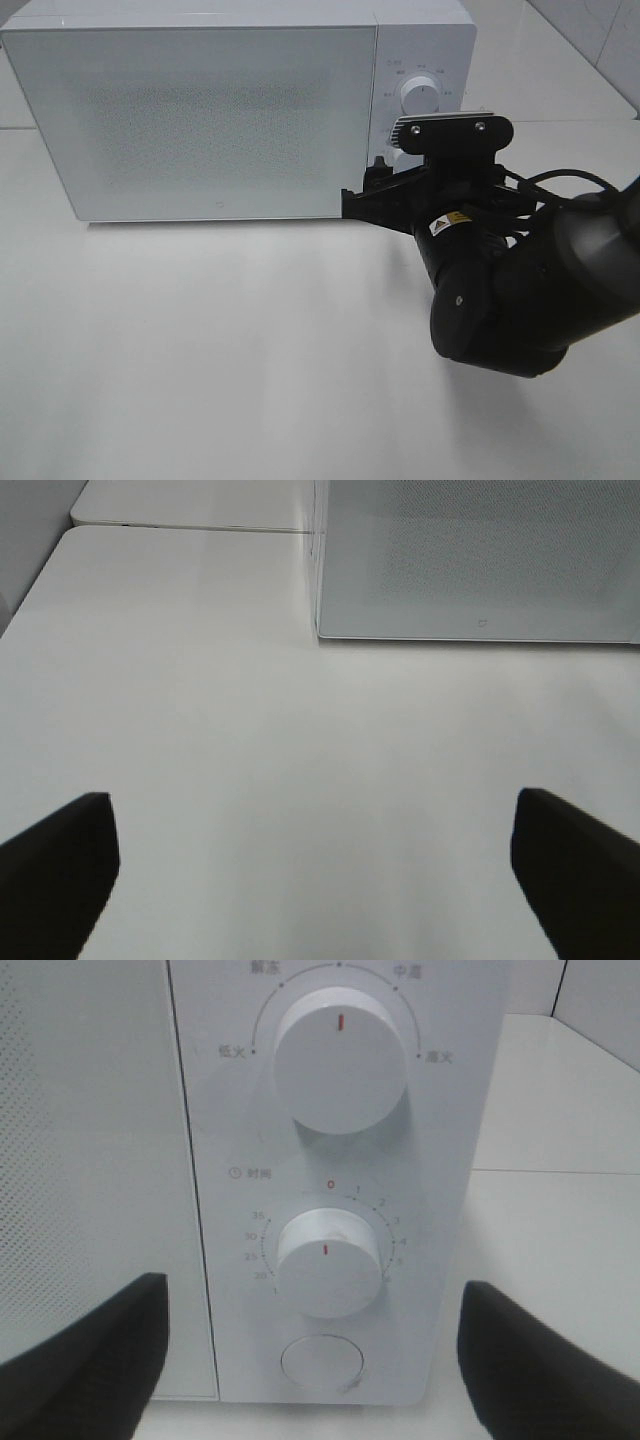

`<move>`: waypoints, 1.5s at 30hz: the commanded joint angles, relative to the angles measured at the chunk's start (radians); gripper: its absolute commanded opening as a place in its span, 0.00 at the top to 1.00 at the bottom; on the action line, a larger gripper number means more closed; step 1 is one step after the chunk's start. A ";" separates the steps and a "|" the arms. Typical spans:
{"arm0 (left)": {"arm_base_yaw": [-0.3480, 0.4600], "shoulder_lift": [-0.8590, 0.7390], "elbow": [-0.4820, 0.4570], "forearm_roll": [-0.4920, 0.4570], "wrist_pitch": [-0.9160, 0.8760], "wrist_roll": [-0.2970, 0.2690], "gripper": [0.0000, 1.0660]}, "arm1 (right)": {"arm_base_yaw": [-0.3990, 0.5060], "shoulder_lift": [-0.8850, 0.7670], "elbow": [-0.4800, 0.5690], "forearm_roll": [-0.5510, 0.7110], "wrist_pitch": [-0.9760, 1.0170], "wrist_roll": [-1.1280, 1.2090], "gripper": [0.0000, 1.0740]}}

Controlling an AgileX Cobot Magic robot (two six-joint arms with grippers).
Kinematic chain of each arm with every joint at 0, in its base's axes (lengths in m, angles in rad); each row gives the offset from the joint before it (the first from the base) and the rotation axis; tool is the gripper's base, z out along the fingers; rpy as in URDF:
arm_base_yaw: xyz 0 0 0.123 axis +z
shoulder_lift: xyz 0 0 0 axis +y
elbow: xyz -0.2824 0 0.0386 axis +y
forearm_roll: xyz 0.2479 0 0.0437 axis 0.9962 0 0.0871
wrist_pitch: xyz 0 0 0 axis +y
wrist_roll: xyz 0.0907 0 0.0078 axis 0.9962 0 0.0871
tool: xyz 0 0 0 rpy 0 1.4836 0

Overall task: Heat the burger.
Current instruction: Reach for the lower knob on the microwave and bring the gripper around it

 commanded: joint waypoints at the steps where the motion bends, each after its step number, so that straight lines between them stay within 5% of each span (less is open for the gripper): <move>1: 0.001 -0.018 0.003 -0.001 -0.005 0.001 0.06 | -0.024 0.026 -0.031 -0.031 -0.065 -0.007 0.29; 25: 0.001 -0.018 0.003 0.003 -0.005 0.001 0.06 | -0.134 0.134 -0.148 -0.122 -0.004 0.005 0.29; 45: 0.001 -0.018 0.003 0.006 -0.005 0.001 0.06 | -0.133 0.180 -0.190 -0.126 -0.009 0.019 0.29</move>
